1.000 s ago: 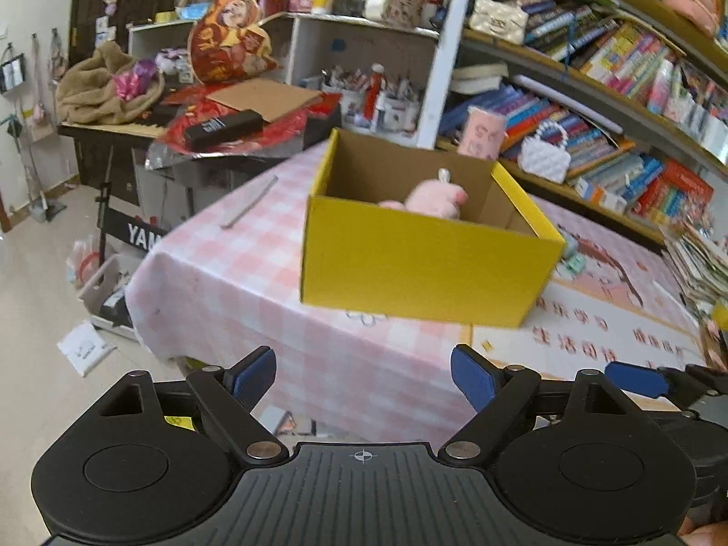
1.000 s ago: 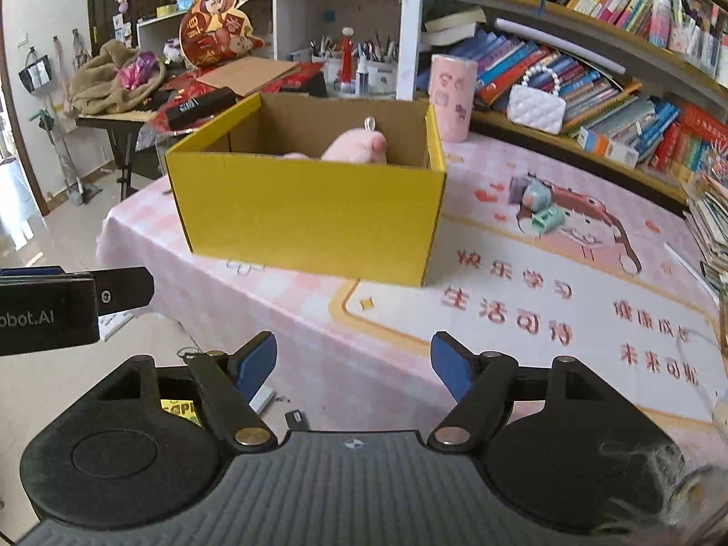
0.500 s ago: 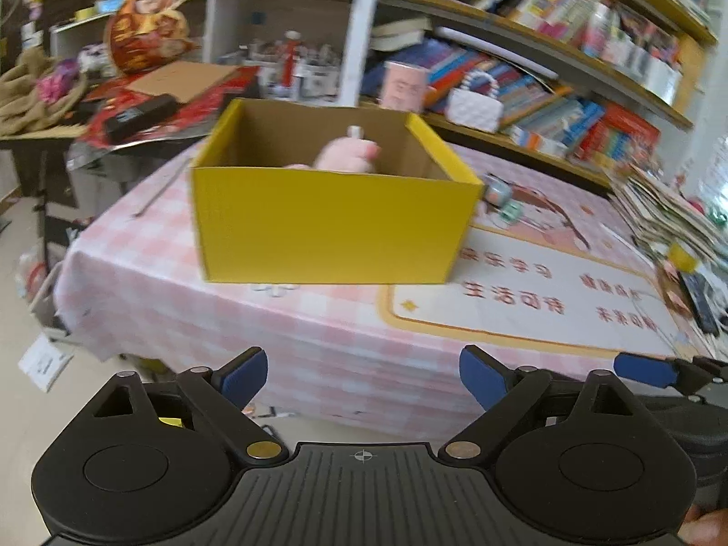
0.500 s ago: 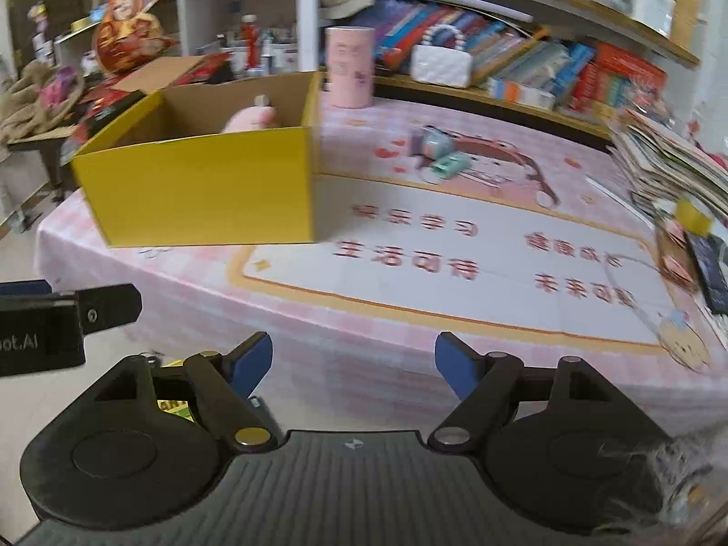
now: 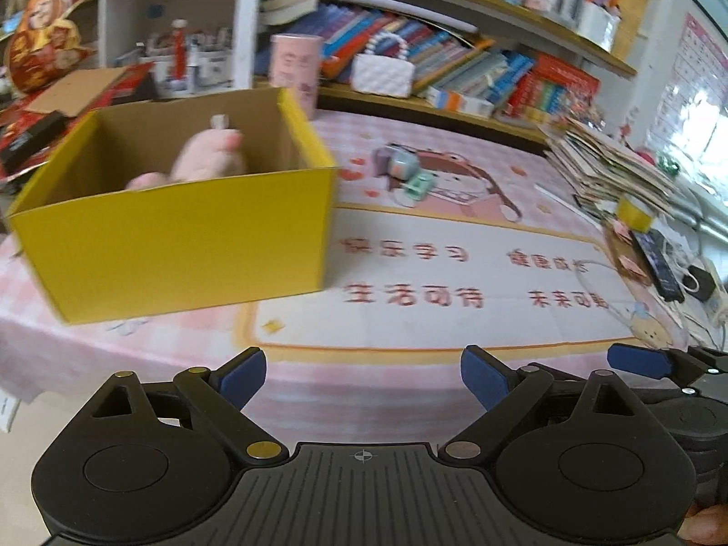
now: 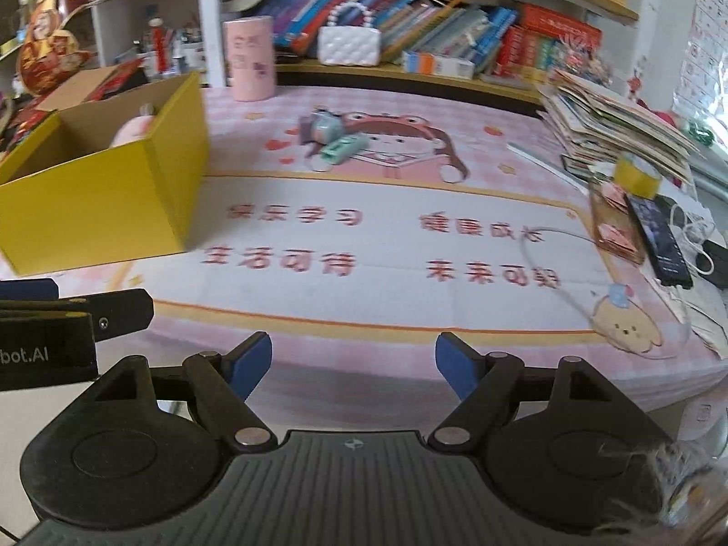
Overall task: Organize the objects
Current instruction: 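Move both grippers across the table toward the toy truck and green clip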
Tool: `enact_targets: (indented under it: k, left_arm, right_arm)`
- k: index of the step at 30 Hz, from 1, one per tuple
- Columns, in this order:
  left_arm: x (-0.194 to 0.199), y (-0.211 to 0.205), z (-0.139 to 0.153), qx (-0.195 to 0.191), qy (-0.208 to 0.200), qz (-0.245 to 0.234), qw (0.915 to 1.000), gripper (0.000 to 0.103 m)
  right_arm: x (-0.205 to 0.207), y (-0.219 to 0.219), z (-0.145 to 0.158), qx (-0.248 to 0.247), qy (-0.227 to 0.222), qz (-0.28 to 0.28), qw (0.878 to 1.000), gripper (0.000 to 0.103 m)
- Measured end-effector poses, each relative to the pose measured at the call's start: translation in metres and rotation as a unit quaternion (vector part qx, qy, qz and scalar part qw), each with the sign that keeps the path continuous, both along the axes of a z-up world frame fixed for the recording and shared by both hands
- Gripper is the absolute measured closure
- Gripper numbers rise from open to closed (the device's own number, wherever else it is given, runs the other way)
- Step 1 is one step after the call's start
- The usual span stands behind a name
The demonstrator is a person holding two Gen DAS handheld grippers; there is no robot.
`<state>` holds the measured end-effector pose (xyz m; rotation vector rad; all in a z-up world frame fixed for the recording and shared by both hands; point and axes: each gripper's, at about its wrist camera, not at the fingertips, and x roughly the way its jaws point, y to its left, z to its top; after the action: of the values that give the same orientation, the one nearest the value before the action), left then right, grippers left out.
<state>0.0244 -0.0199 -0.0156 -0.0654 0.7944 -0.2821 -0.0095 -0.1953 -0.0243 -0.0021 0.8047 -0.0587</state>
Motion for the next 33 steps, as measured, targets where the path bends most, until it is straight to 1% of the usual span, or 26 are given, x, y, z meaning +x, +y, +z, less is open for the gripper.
enact_targets:
  k: [5, 9, 15, 22, 26, 30, 33]
  left_arm:
    - [0.022, -0.033, -0.004, -0.002, 0.008, -0.015, 0.9998, 0.009]
    - [0.038, -0.053, -0.010, 0.003, 0.020, -0.013, 0.9997, 0.009]
    - [0.064, -0.075, -0.016, 0.011, 0.033, 0.005, 0.9994, 0.009]
    - [0.089, -0.097, -0.017, 0.018, 0.037, 0.030, 0.9987, 0.009]
    - [0.101, -0.107, -0.015, 0.023, 0.032, 0.042, 0.9983, 0.009]
    - [0.115, -0.116, -0.010, 0.025, 0.019, 0.054, 0.9981, 0.009]
    - [0.129, -0.120, -0.005, 0.020, 0.007, 0.068, 0.9975, 0.010]
  right_arm:
    - [0.020, -0.031, -0.005, 0.000, 0.014, -0.014, 1.000, 0.025]
    - [0.040, -0.053, -0.010, 0.004, 0.026, -0.012, 1.000, 0.025]
    - [0.072, -0.075, -0.016, 0.008, 0.035, 0.006, 0.999, 0.025]
    - [0.106, -0.097, -0.018, 0.014, 0.038, 0.030, 0.999, 0.025]
    - [0.121, -0.107, -0.018, 0.022, 0.033, 0.041, 0.998, 0.029]
    - [0.135, -0.117, -0.014, 0.029, 0.020, 0.048, 0.998, 0.032]
    - [0.149, -0.124, -0.011, 0.032, 0.009, 0.055, 0.998, 0.033]
